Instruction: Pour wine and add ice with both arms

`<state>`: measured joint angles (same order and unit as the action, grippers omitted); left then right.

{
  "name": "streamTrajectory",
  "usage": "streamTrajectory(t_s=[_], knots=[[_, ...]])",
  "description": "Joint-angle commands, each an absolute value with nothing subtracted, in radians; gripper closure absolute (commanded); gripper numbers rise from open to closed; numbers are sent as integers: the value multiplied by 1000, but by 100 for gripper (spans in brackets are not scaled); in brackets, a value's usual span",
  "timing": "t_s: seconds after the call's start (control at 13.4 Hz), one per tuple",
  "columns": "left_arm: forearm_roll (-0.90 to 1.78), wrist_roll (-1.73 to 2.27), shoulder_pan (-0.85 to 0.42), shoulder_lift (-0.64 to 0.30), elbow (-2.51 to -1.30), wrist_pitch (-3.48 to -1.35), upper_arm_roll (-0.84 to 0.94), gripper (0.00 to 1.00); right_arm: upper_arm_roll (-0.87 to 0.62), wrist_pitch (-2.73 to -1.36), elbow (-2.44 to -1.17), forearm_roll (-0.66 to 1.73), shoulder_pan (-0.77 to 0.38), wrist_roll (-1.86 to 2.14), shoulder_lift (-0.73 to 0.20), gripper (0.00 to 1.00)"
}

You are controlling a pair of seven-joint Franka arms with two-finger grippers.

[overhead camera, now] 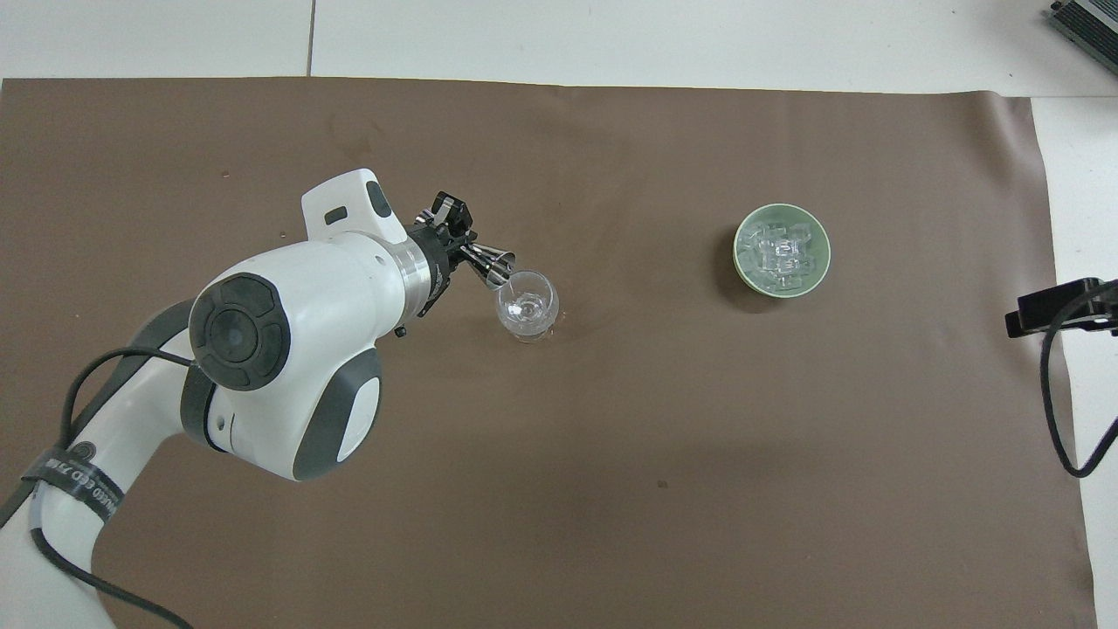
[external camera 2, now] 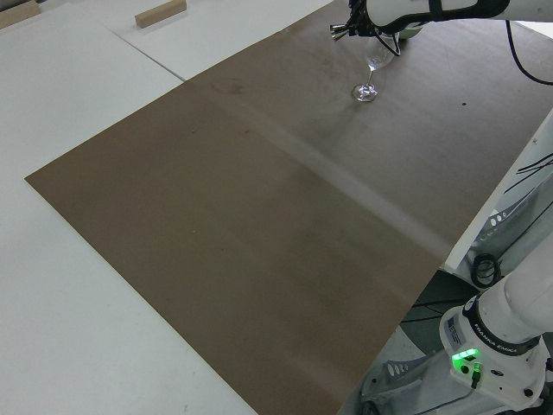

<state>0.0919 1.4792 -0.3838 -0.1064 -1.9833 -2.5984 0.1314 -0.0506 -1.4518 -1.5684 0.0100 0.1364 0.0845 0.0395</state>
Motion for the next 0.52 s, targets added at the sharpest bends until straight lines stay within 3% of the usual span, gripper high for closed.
streamTrajectory(t_s=[0.0, 0.45], knots=[[49, 1508, -399, -110, -1951, -2559, 120, 100, -54, -1445, -1572, 14, 143, 97, 51, 0], [23, 1509, -399, -110, -1948, -2545, 120, 100, -54, -1447, -1572, 14, 143, 95, 51, 0]])
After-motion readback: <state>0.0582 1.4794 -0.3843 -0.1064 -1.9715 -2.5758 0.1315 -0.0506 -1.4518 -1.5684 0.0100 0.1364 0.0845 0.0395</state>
